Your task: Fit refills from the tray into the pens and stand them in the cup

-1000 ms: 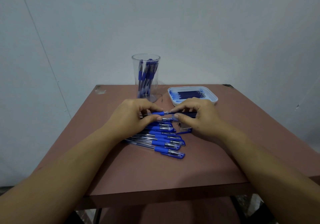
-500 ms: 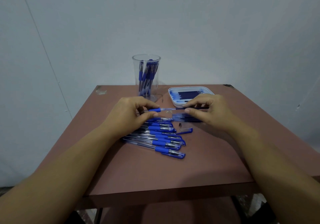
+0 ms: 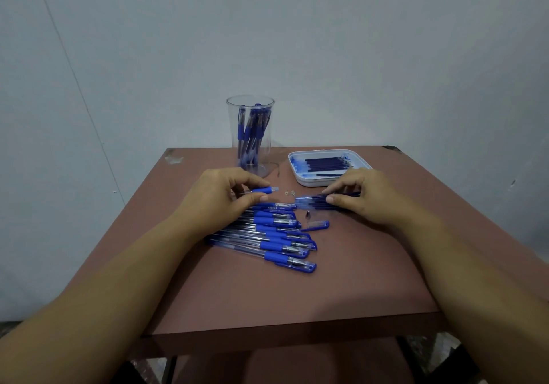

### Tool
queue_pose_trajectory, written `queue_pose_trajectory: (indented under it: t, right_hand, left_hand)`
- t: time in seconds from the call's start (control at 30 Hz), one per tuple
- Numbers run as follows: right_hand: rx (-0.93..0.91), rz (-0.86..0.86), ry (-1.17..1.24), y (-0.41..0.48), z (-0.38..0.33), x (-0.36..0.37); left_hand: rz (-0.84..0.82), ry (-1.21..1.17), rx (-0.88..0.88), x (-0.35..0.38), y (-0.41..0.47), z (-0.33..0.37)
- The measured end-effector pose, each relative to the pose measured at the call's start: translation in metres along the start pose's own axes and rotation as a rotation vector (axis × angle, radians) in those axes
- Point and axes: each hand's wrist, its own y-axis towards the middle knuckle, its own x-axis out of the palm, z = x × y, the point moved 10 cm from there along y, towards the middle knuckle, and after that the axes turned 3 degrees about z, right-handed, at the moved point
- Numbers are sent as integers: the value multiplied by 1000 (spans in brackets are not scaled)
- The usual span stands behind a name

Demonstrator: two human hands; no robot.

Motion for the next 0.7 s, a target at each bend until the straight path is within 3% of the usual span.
queue_pose_trajectory:
  t: [0.7]
  right_hand:
    - [-15, -18, -62, 6, 5, 6]
  left_hand:
    - [16, 2, -3, 0, -1, 1]
